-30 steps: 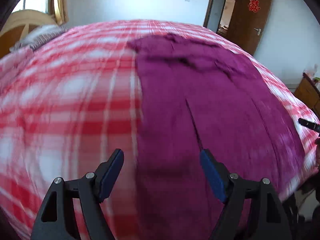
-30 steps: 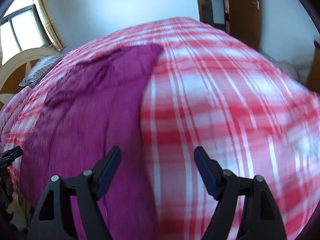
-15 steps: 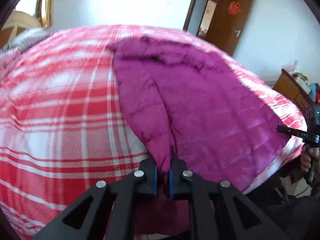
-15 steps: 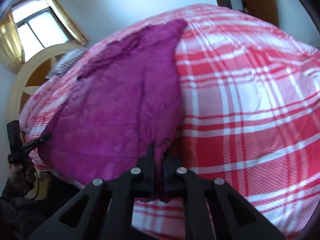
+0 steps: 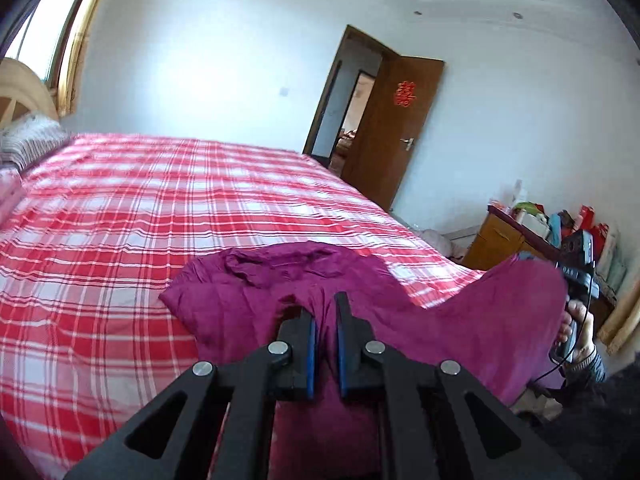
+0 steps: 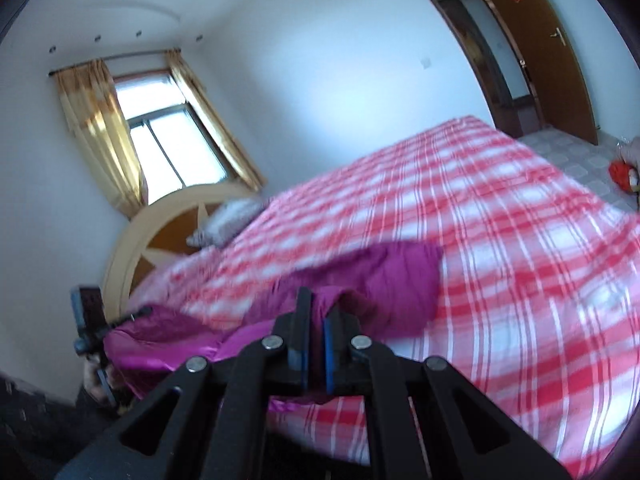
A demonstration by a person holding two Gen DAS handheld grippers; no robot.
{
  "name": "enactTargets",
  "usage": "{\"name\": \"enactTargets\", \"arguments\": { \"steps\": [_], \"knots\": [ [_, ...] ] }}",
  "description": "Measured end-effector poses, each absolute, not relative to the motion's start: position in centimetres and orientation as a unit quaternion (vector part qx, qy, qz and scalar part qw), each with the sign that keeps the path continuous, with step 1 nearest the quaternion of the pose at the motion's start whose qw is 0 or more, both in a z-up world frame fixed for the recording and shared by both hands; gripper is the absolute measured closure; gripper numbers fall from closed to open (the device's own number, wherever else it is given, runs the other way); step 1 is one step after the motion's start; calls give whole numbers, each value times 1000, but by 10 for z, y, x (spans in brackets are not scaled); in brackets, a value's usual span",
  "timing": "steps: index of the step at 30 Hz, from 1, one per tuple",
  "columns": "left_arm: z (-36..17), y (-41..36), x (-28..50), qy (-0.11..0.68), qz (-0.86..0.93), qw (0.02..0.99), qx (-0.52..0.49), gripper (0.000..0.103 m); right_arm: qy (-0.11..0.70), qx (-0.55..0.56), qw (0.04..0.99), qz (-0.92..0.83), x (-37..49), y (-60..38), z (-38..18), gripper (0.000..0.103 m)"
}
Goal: Fold large clothes
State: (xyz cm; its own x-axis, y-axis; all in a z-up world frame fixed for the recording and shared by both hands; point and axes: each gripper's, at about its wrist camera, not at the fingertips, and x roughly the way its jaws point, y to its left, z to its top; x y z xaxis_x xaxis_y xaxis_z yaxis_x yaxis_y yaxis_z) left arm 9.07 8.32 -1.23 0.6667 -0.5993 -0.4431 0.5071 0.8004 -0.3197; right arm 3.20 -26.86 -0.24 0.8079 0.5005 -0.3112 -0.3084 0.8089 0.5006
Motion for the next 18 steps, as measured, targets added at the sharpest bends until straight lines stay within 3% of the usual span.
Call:
{"name": "enactTargets", "arguments": {
  "steps": [5, 10, 14, 18],
  "knots": [
    [-58, 86, 188, 343, -244, 902, -99, 90, 251, 231, 922, 183, 137, -268, -18, 95],
    [-86, 115, 250, 397, -187, 890, -125, 85, 306, 275, 900, 146, 241, -276, -71, 96],
    [-80, 150, 259, 369, -91, 918, -117, 60, 334, 287, 889, 125, 278, -283, -101, 96],
    [-90, 130, 259, 366, -86, 923, -84, 57, 360, 296, 877, 115, 304, -280, -122, 89]
  ]
}}
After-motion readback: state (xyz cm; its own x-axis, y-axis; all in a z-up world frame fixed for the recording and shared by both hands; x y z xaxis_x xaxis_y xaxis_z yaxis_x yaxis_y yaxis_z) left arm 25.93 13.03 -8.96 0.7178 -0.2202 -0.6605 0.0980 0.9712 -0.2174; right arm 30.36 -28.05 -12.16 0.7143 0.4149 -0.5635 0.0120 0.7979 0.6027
